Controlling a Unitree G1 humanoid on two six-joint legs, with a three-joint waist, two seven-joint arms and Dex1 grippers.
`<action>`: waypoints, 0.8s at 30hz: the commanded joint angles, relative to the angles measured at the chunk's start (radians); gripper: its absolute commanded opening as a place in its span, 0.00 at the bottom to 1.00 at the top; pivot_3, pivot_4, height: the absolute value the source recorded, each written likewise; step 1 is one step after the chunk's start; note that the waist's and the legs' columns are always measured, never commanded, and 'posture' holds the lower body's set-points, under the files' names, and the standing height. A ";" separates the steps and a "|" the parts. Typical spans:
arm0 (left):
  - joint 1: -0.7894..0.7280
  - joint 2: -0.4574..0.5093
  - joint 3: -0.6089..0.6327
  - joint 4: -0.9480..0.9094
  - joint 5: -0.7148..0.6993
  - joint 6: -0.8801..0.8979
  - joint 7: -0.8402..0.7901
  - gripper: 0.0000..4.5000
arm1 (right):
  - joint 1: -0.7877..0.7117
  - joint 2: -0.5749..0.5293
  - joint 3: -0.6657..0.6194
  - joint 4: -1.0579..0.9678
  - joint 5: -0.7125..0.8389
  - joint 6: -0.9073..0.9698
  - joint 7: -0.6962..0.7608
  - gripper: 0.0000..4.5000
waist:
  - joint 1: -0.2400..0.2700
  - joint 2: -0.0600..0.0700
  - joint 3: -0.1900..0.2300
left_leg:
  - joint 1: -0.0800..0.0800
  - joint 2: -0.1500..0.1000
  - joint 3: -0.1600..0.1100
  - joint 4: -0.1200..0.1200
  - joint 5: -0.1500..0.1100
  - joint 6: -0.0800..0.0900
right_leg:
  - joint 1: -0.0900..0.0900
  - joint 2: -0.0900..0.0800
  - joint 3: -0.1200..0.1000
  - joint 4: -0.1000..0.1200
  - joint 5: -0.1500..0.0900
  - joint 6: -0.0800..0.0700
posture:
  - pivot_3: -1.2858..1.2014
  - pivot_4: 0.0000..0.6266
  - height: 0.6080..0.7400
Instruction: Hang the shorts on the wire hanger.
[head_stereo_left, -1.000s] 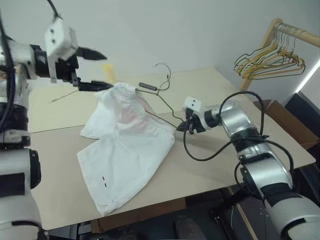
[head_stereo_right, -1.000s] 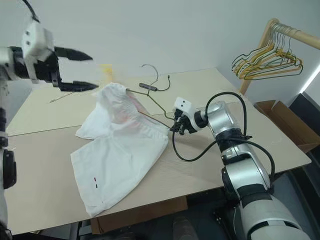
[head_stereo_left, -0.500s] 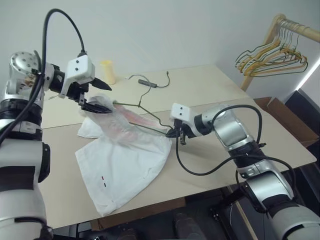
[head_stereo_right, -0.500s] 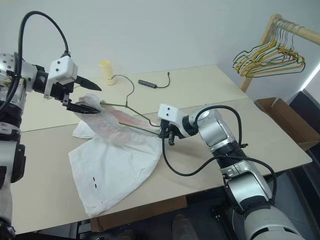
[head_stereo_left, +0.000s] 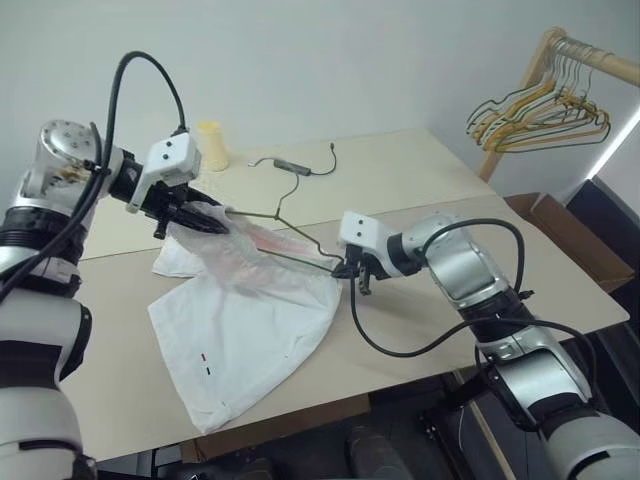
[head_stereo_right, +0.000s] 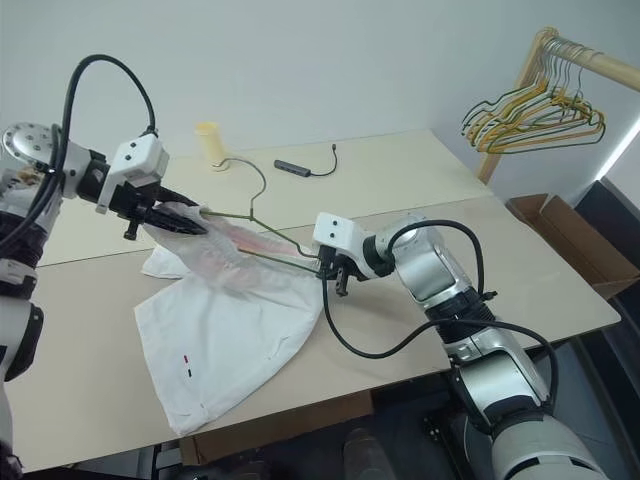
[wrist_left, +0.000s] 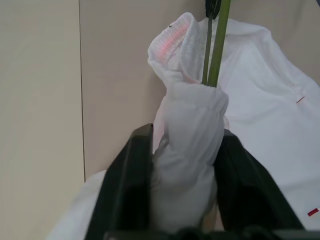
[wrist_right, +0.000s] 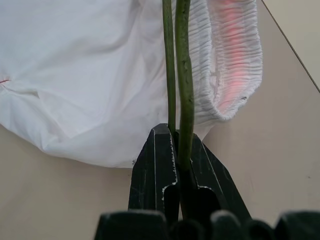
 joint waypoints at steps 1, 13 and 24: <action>-0.003 0.020 -0.021 -0.020 -0.022 -0.006 -0.003 0.12 | -0.010 -0.010 -0.003 -0.045 0.011 -0.001 -0.017 0.00 | 0.000 0.000 0.000 | 0.000 0.000 0.000 0.000 0.000 0.000 | 0.000 0.000 0.000 0.000 0.000 0.000 | 0.44 0.00 1.00; 0.014 0.008 0.065 -0.024 0.019 -0.039 -0.003 0.00 | 0.022 -0.013 -0.053 -0.011 0.026 -0.148 -0.109 0.17 | -0.004 0.000 0.000 | 0.000 0.000 0.000 0.001 0.000 0.000 | 0.000 0.000 0.000 -0.001 0.000 0.000 | 0.44 0.00 1.00; 0.053 0.017 0.226 -0.043 0.050 -0.018 -0.003 0.00 | 0.141 -0.111 -0.297 -0.055 0.171 0.088 -0.195 0.94 | 0.003 0.000 0.000 | 0.000 0.000 0.000 0.001 0.000 0.000 | 0.001 -0.001 0.000 0.000 0.000 0.000 | 0.44 0.00 1.00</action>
